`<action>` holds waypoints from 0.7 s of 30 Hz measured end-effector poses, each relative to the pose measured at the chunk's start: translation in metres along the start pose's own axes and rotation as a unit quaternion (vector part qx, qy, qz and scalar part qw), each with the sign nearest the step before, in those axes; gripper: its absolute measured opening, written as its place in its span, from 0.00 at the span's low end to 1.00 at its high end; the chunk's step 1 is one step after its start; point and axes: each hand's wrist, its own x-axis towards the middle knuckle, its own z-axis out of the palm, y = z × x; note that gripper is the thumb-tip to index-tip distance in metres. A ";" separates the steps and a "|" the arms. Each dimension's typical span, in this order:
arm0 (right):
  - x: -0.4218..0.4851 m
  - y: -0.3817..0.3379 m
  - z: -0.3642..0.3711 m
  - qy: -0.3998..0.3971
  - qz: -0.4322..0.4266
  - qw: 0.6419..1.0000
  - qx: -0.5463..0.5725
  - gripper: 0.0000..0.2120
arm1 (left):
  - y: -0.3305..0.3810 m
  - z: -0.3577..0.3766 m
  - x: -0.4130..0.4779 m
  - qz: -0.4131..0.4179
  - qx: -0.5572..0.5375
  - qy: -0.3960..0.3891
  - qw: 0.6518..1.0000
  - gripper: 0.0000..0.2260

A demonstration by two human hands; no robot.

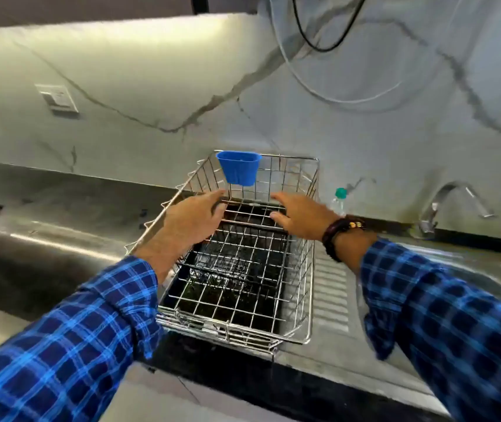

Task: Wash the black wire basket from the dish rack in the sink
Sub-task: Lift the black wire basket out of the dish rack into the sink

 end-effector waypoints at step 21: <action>0.043 -0.010 0.017 0.016 0.289 0.957 0.003 0.08 | -0.057 0.056 0.058 -0.199 -0.028 -0.060 0.978 0.12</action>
